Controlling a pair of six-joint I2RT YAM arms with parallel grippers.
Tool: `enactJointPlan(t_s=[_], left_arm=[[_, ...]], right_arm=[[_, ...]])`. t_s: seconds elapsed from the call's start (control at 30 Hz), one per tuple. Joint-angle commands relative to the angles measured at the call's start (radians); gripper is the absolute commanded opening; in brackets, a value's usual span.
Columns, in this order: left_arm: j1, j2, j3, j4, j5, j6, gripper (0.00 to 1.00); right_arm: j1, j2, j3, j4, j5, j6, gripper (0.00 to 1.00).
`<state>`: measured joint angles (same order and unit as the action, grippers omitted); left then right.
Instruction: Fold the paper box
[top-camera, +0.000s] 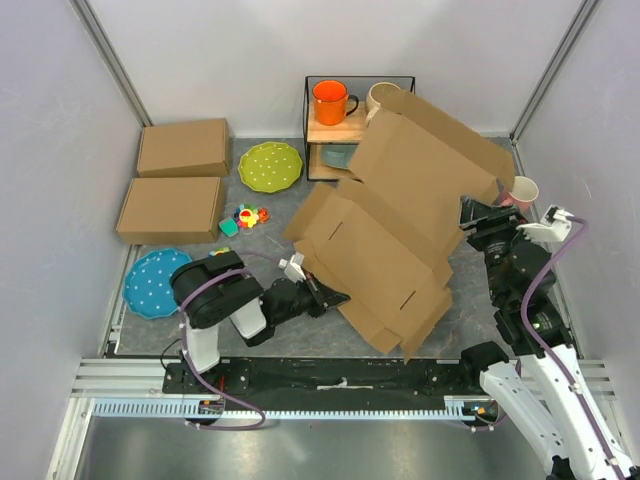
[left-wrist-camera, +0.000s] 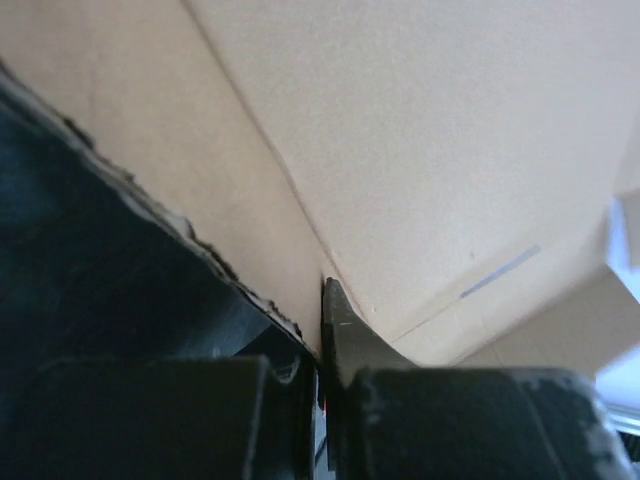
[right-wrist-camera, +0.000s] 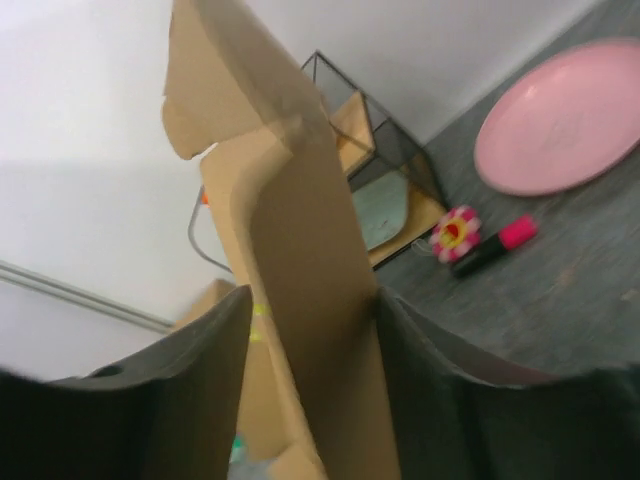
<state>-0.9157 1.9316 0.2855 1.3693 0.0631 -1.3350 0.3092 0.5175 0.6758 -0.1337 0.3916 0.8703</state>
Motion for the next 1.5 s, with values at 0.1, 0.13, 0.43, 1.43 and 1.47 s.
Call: enactJointPlan(t_s=[0.1,0.13,0.43,1.43,1.47], left_arm=[[-0.002,-0.504,0.016,-0.395,0.087,0.281,0.02],[-0.017,-0.569,0.068,-0.628,0.069,0.369,0.02],[-0.028,-0.977,0.491,-1.436,-0.109,0.725,0.02],[-0.345,-0.396,1.951,-2.692,-0.791,1.427,0.02],[-0.379,-0.382,1.963,-2.692,-0.919,1.453,0.02]], right_arm=[[0.005,-0.014,0.272,-0.194,0.099,-0.188,0.88],[0.005,-0.013,0.297,-0.257,0.121,-0.189,0.91],[0.005,-0.017,0.53,-0.512,0.164,-0.205,0.98],[0.048,-0.086,0.519,-0.408,-0.249,-0.582,0.98],[0.05,-0.091,0.515,-0.408,-0.228,-0.582,0.98]])
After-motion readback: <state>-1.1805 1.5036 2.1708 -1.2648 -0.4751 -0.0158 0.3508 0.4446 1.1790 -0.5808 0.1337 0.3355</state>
